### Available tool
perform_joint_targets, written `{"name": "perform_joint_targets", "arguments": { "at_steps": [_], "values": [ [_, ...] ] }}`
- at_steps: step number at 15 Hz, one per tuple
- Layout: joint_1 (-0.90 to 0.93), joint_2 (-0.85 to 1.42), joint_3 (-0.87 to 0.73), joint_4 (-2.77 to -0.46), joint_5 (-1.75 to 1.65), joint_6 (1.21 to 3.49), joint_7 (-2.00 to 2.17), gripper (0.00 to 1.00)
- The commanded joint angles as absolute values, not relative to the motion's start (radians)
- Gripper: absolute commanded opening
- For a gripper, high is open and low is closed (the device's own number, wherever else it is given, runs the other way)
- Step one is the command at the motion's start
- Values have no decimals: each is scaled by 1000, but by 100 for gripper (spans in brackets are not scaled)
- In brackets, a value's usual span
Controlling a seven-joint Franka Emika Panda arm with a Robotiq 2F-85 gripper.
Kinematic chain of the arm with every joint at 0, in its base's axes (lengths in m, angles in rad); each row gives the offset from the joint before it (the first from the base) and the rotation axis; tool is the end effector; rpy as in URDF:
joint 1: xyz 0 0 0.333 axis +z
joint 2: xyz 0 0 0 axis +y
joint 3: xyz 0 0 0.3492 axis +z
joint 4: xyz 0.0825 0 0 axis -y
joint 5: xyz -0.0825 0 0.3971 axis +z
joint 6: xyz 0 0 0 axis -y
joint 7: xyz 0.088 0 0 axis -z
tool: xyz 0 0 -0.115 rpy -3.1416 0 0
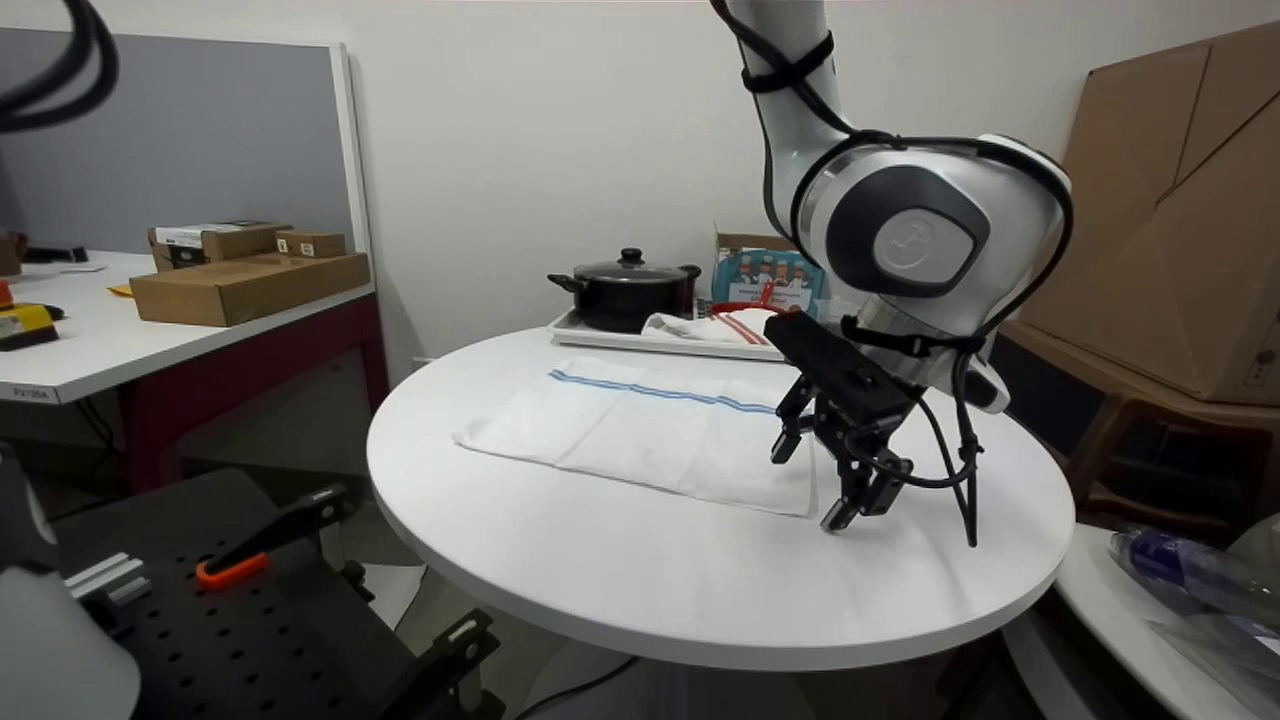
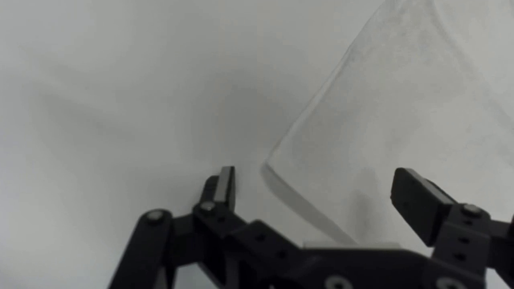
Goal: Fold the towel twice
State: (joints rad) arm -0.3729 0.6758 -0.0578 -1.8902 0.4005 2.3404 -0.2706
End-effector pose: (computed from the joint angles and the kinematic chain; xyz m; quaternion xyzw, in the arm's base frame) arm 0.5760 -0.2546 0.1351 -0.9619 0.2270 0.0641 0.1386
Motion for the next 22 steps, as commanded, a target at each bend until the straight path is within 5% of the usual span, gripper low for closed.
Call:
{"name": "perform_joint_targets", "arguments": {
  "at_steps": [1,9,12,22],
  "values": [
    [-388,710,-30,-1856,425,2356,-256,66],
    [-395,667,-8,-1874,448,2351,-263,9],
    [-397,646,-1,-1885,463,2350,-269,3],
    [-376,431,81,-2000,530,2331,-373,8]
  ]
}}
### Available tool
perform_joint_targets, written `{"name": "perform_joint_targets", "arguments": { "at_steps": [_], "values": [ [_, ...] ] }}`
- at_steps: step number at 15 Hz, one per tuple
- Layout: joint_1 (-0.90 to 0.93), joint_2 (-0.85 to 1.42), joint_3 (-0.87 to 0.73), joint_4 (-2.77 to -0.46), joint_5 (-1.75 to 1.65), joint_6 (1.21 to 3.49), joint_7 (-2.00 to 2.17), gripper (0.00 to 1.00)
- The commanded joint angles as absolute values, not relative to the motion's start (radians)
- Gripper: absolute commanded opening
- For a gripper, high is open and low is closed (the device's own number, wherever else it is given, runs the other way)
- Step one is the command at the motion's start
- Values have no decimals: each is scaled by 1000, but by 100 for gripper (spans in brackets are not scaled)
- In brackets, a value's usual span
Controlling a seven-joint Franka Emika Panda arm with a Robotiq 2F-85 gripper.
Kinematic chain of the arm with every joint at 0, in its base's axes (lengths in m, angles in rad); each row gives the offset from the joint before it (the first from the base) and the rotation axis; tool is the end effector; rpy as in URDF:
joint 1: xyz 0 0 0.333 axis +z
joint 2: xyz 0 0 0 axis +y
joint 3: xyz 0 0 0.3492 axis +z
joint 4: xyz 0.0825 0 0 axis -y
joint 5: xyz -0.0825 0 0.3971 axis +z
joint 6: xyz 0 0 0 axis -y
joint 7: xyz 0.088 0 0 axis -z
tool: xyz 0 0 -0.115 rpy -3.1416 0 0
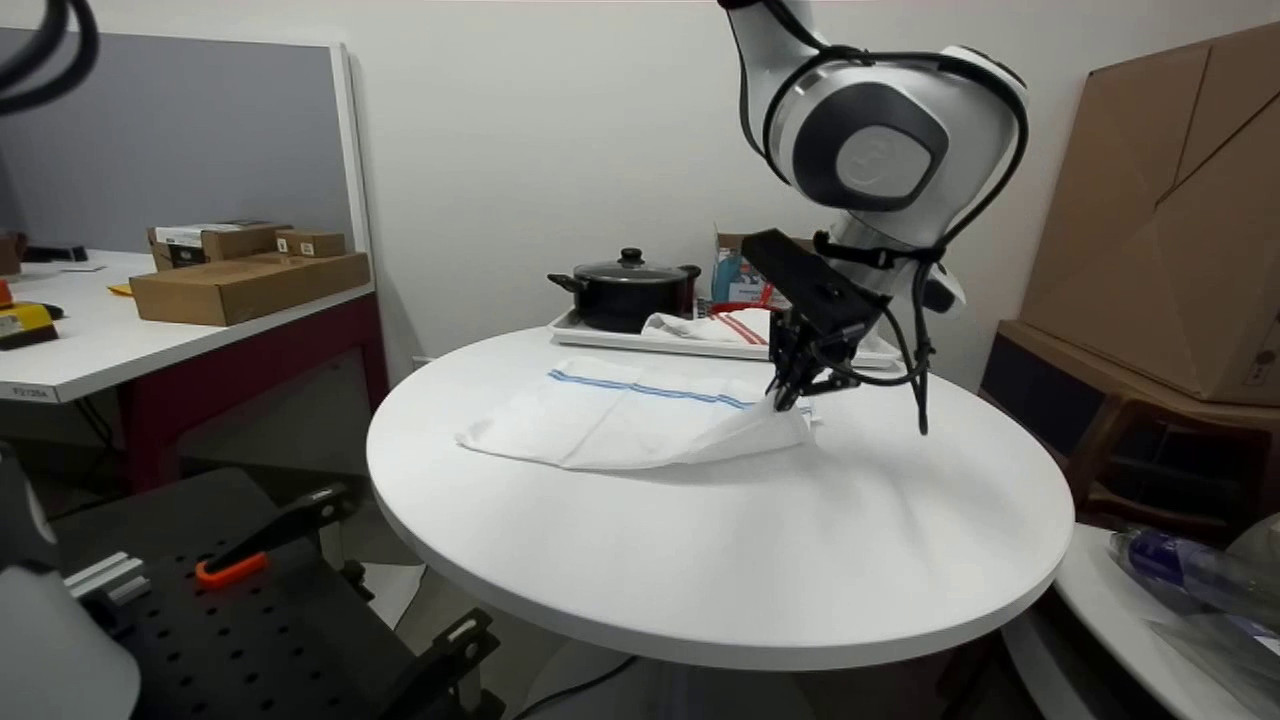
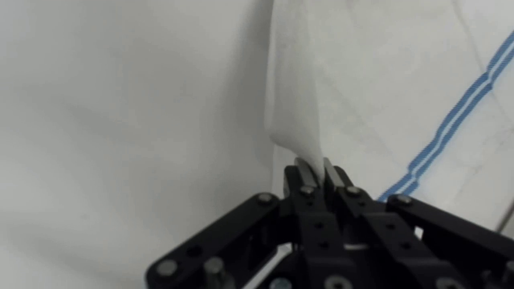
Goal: Fold the towel twice
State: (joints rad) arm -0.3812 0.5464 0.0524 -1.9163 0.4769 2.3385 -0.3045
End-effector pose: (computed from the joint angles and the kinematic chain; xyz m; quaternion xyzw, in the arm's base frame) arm 0.6090 -0.1989 0.2084 -0.9647 0.1888 0.0048 0.1835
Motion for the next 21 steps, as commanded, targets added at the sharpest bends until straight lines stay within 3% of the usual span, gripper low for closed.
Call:
{"name": "perform_joint_targets", "arguments": {
  "at_steps": [1,8,15,21],
  "values": [
    [-366,401,90,-2016,542,2330,-387,7],
    [-190,286,134,-2117,513,2347,-399,8],
    [55,352,159,-2212,246,2333,-272,8],
    [97,407,116,-2313,35,2251,-197,8]
  ]
}}
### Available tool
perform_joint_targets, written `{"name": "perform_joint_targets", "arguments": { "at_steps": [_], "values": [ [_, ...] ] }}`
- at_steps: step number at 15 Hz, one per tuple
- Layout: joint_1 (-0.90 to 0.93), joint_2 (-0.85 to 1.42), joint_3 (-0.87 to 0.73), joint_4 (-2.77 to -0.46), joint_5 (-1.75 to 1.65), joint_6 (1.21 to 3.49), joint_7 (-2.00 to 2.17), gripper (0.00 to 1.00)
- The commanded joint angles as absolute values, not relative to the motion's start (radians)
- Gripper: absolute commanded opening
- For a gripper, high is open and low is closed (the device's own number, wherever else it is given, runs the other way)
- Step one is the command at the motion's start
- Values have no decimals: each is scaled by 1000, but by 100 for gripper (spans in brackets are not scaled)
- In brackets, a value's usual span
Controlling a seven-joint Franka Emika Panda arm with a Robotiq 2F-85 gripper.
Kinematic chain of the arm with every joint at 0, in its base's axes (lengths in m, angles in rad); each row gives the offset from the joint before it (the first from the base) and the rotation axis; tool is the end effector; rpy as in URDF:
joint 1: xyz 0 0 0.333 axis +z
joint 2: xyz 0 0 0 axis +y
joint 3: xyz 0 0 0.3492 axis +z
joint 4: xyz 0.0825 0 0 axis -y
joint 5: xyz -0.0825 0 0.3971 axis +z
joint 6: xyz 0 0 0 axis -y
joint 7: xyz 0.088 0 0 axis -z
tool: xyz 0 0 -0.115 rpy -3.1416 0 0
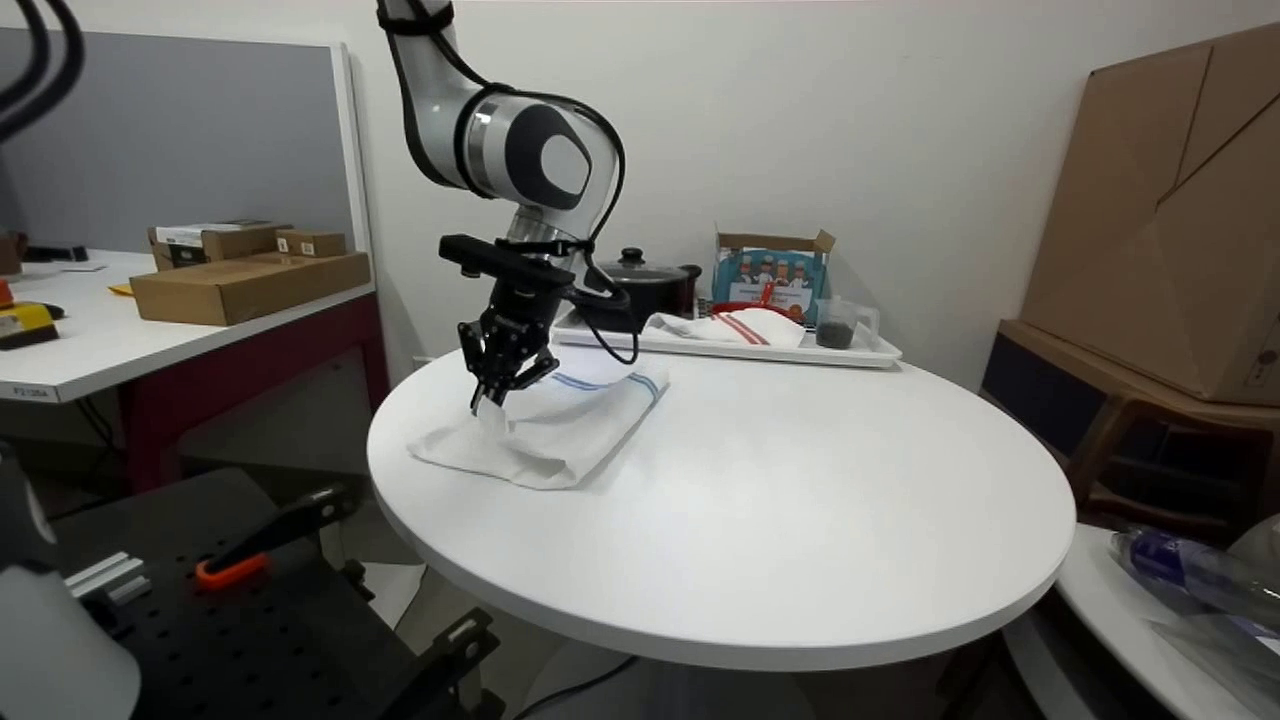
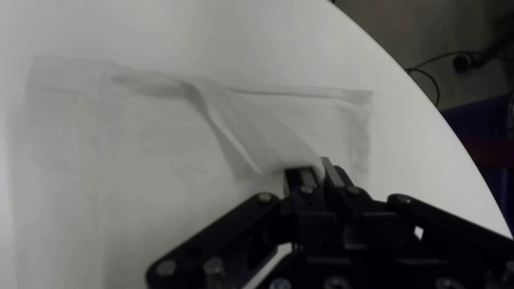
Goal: Fold the towel twice
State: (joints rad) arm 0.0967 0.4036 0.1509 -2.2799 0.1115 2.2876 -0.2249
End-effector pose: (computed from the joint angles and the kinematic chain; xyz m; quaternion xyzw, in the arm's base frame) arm 0.4834 0.1296 0.1646 -0.9609 -0.1859 0.1959 0.0619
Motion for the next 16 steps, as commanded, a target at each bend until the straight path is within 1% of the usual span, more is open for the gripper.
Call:
{"name": "perform_joint_targets", "arguments": {
  "at_steps": [1,2,3,4,5,8,10,13,16],
  "values": [
    [87,406,105,-2325,20,2245,-194,8],
    [79,409,95,-2332,9,2239,-194,8],
    [69,405,81,-2341,-2,2233,-193,33],
    [59,402,71,-2347,-6,2226,-195,35],
    [48,398,62,-2352,-7,2220,-198,41],
    [25,388,45,-2361,-12,2206,-200,63],
    [17,378,42,-2370,-14,2195,-199,76],
    [17,364,45,-2389,-23,2173,-203,99],
    [20,336,56,-2425,-25,2155,-215,100]
  ]
}}
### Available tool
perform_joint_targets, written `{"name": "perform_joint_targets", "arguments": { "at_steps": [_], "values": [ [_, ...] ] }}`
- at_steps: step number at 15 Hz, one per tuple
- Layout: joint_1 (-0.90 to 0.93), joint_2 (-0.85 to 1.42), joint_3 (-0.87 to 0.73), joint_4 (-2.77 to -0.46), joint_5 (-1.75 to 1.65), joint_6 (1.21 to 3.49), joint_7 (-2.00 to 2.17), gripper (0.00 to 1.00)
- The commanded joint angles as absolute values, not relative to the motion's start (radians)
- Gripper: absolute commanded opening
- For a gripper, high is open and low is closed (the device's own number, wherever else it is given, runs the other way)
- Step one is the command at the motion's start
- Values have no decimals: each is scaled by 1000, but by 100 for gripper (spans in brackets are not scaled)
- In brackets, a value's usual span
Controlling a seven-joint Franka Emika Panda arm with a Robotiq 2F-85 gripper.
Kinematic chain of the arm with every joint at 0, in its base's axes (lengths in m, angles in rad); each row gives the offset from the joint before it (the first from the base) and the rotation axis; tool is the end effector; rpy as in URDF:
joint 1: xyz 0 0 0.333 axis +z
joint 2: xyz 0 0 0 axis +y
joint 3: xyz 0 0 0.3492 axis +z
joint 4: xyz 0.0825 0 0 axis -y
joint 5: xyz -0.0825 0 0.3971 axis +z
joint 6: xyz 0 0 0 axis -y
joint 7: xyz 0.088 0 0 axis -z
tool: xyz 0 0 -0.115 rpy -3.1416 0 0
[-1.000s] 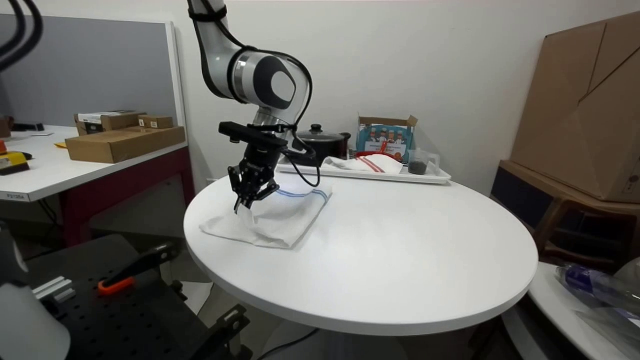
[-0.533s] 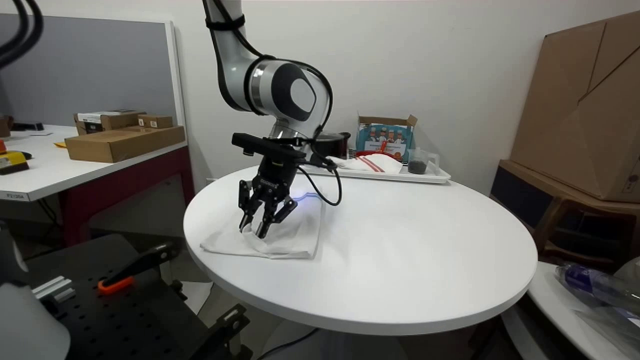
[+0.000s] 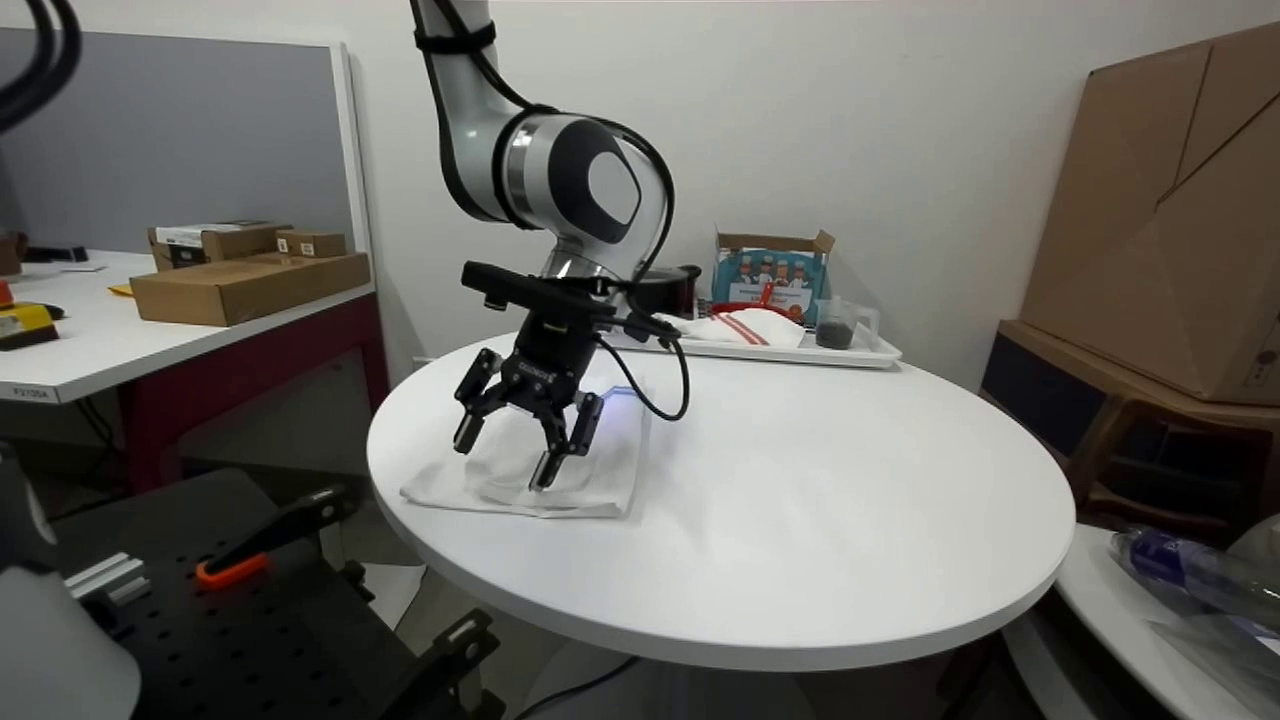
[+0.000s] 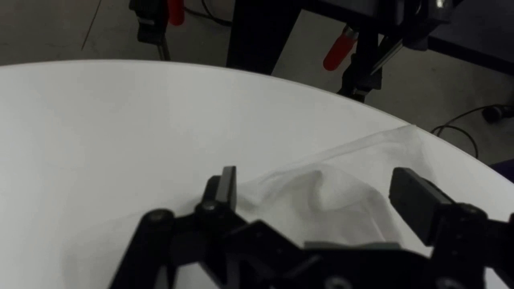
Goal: Fold the towel twice
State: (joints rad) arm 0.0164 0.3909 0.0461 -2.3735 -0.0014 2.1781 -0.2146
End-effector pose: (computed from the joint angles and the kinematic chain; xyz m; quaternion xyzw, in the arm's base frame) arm 0.4411 0.0294 0.1413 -0.9480 -0.1336 0.2873 0.0304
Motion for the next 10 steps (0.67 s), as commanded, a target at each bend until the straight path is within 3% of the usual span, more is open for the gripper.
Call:
{"name": "perform_joint_targets", "arguments": {
  "at_steps": [1,10],
  "values": [
    [22,323,62,-2444,-27,2152,-224,100],
    [-9,202,93,-2581,104,2301,-241,100]
  ]
}}
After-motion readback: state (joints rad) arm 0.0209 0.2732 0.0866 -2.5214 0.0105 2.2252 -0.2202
